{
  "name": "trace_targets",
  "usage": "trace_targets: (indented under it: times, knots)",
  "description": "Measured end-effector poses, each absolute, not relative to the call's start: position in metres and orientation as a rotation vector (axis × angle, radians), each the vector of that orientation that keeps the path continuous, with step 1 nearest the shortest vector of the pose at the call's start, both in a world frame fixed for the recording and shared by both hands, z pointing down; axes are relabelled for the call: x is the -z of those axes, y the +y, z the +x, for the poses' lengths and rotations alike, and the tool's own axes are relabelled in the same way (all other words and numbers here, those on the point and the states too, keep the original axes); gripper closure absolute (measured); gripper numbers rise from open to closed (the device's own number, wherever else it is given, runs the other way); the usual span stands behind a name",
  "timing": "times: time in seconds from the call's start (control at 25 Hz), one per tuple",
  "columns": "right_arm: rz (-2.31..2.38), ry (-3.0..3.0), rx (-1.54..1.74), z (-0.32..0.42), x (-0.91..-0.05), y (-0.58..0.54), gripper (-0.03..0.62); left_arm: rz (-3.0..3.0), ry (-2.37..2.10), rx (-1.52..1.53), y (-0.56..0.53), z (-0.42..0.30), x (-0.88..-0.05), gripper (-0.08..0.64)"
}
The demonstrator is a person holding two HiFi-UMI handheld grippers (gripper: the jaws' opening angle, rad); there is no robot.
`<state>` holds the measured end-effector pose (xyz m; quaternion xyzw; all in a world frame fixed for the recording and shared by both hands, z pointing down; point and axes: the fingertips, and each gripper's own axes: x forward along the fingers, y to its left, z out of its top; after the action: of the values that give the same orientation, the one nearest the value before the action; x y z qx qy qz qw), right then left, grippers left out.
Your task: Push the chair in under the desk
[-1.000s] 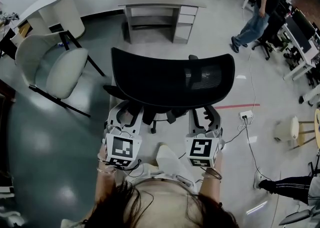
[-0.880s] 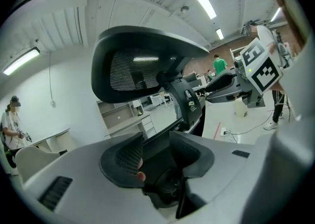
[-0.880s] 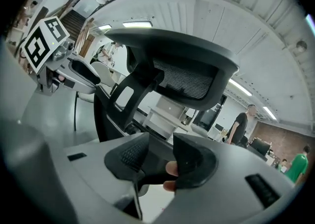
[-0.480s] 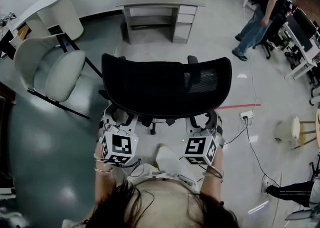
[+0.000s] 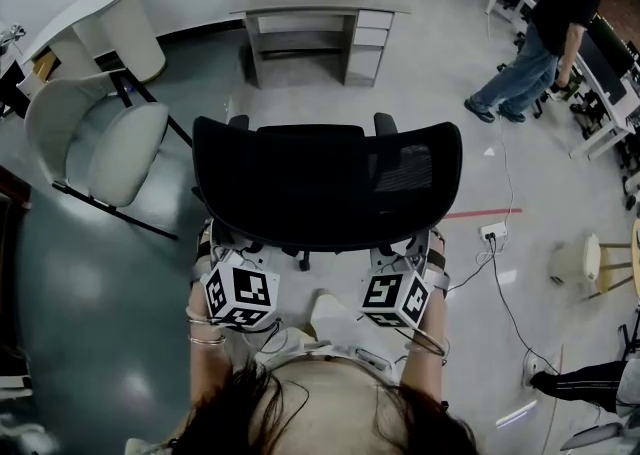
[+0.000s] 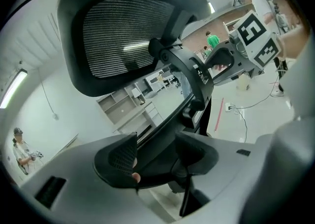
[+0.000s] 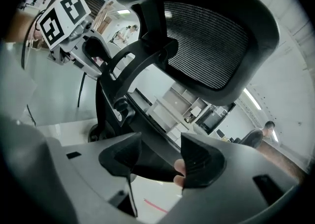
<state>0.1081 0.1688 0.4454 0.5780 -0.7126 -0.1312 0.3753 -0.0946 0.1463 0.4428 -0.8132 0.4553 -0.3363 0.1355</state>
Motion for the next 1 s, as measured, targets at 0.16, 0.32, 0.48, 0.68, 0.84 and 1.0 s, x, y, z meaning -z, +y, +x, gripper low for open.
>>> trace_targets:
  times: [0.16,0.32,0.48,0.68,0.84,1.0]
  knots:
    - [1.445,-1.799,0.344,0.107,-0.451,0.163,0.359,-2.322,1.314,1.013,0.139,-0.097,-0.446,0.327]
    - [1.437,-1.801,0.347,0.108,-0.452,0.158,0.357,-2.308,1.32,1.03,0.134,-0.097,-0.449,0.327]
    - [1.423,-1.803,0.344,0.107,-0.455,0.152,0.357,-2.311,1.313,1.041,0.131,-0.096,-0.449,0.325]
    - [1.404,-1.814,0.342,0.105,-0.459,0.148,0.357,-2.316,1.292,1.054,0.131,-0.094,-0.45,0.325]
    - [1.393,-1.837,0.335,0.103,-0.46,0.149,0.357,-2.32,1.267,1.069,0.131,-0.093,-0.451,0.319]
    - [1.378,-1.85,0.327,0.104,-0.46,0.148,0.357,-2.325,1.257,1.073,0.131,-0.092,-0.451,0.318]
